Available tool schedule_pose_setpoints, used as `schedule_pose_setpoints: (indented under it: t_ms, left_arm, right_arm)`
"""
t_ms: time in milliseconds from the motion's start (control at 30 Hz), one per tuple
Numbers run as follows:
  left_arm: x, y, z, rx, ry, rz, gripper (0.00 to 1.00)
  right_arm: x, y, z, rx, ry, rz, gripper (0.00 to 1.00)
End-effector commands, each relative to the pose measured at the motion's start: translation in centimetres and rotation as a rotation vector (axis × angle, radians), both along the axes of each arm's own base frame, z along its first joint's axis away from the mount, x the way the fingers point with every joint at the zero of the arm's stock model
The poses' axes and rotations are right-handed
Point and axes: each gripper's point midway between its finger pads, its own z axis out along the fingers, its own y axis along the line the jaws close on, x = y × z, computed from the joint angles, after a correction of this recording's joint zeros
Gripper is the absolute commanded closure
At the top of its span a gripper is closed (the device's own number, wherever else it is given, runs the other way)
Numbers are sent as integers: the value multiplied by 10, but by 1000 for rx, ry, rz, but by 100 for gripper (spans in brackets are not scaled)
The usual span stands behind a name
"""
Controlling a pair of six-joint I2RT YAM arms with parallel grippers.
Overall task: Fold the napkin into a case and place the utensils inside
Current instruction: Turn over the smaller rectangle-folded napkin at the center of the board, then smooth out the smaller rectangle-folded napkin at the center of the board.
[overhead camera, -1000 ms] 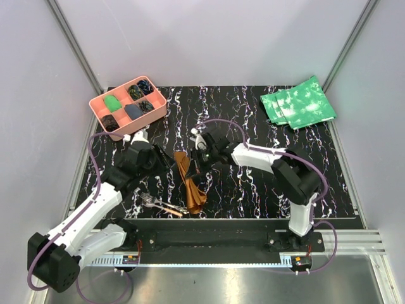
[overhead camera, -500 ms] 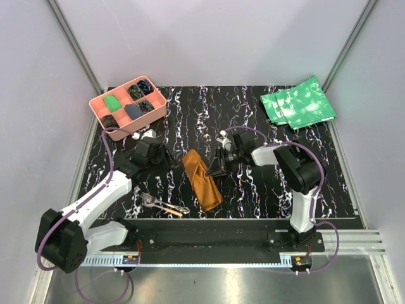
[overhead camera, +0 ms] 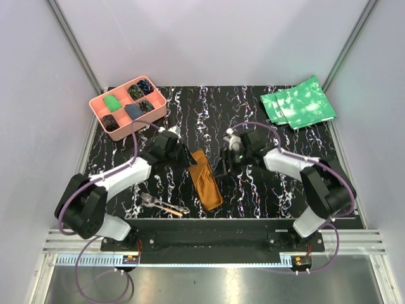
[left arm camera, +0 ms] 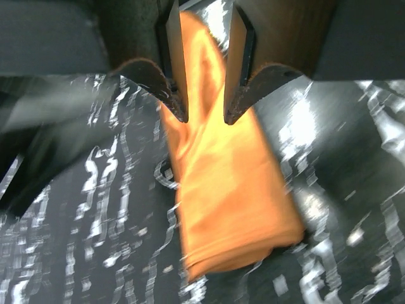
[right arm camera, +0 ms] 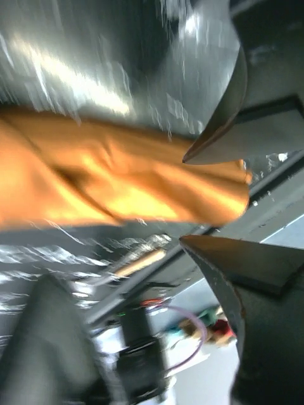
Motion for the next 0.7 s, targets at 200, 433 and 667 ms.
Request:
schedule_pose_setpoints:
  t_ms: [200,433,667]
  left_arm:
    - [45,-39,-17,-53,4,-32,71]
    - [57,-32,-54,57,44,-20,71]
    - [53,-33,-33,34,26,-31,72]
  right_arm:
    - [-85,28,-22,-27,84,113,66]
    - [-90,20,-63,-94,133,122,73]
    - [-79,20,-18,-107,63,103,71]
